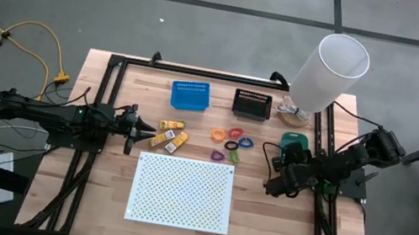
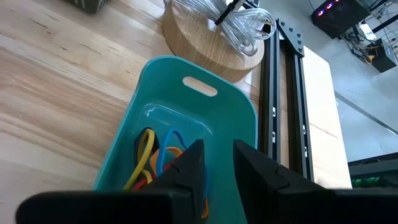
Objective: Pick & Place Office Desk Supplies
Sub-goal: Put the top crayon box into the blue bin
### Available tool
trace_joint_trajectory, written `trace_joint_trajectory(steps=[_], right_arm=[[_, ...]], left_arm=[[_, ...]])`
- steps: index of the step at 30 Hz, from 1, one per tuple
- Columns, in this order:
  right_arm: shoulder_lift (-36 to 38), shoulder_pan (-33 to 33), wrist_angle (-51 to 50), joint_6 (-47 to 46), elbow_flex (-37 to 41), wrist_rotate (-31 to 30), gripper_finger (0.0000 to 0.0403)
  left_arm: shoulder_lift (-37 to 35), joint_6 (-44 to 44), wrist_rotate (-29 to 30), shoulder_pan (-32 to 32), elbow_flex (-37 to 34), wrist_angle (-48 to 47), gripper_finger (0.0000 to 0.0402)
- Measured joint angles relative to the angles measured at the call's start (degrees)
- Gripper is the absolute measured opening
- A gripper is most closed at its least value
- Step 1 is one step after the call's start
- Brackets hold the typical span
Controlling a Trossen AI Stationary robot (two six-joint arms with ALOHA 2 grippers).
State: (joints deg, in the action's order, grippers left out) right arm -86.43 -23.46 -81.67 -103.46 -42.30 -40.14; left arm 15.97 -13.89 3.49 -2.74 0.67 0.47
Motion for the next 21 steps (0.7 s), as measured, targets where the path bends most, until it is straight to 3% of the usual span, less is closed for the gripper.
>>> trace_joint_trajectory(steps=[12,21], right_arm=[[0.0,0.0,-0.1,0.0,-0.6,-2.6,0.0074],[0.0,0.0,-0.2,5.6,-6.8,-12.8,0.0074]], left_arm=[[0.0,0.0,0.0,0.0,0.0,0.0,0.0095],[0.0,0.0,0.0,0.0,0.0,0.0,0.0095]])
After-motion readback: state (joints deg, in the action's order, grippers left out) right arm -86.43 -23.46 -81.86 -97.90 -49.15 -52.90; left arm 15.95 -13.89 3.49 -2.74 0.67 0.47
